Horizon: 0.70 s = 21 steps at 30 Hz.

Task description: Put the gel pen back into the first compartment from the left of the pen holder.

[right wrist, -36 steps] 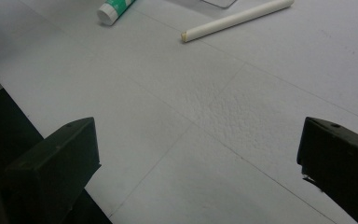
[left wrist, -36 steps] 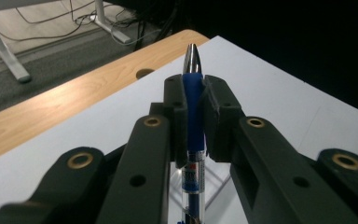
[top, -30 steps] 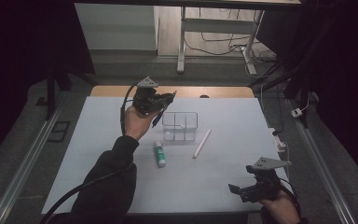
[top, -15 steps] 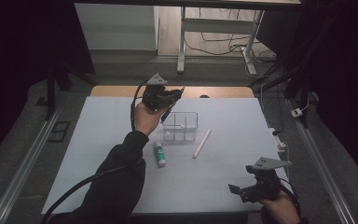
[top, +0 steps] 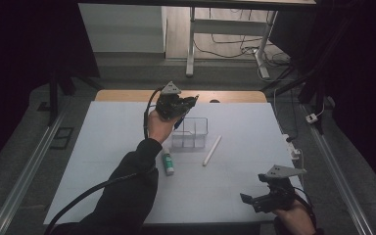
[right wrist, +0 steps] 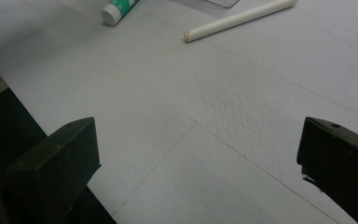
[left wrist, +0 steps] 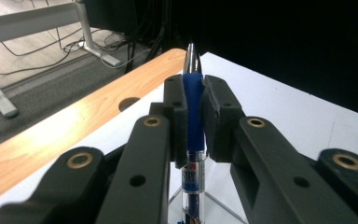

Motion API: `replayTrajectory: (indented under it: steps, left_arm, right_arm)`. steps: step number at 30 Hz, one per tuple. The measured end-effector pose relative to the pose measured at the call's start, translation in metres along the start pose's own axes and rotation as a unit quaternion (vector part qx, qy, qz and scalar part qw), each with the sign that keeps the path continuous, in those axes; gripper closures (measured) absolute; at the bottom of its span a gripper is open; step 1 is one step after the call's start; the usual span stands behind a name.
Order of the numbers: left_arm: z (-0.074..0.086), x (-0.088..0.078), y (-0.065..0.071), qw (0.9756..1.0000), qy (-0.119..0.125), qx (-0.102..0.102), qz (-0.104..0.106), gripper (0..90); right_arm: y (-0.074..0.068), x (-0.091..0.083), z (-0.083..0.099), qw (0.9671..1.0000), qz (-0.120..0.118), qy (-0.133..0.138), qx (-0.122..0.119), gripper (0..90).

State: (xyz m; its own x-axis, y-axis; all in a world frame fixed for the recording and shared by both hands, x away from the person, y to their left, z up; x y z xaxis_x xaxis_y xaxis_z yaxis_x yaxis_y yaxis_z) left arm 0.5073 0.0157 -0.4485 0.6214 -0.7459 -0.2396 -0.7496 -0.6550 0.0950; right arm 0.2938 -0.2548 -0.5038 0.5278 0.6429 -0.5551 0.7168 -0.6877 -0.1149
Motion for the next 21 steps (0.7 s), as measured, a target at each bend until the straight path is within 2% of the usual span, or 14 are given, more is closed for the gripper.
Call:
replayTrajectory:
  steps: [9, 15, 21]
  left_arm:
    - [0.016, 0.0, -0.001, 0.9997, -0.023, 0.004, -0.001, 79.2]
    - [0.028, 0.0, -0.003, 0.9993, -0.037, -0.004, -0.008, 79.2]
    - [0.031, -0.002, -0.005, 0.999, -0.039, -0.015, -0.016, 79.1]
  right_arm:
    - [0.0, 0.0, 0.0, 1.0, -0.001, -0.001, 0.0, 0.0]
    - [0.0, 0.0, 0.0, 1.0, -0.001, 0.0, 0.001, 0.0]
    - [0.0, 0.0, 0.0, 1.0, -0.001, -0.001, 0.0, 0.0]
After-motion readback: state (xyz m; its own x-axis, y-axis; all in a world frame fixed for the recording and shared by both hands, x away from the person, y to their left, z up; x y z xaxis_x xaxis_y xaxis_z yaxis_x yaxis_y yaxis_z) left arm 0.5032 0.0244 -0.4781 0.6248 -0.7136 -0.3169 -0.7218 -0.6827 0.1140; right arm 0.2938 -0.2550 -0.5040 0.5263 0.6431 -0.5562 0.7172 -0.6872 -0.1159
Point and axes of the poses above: each handheld gripper's, and its own axes: x roughly forward along the jaws, z roughly out of its underside, y roughly to its right, the point moved 7 cm from there along x, roughly forward along the jaws, and after that the axes turned 9 degrees about y, right-handed, at the moved point
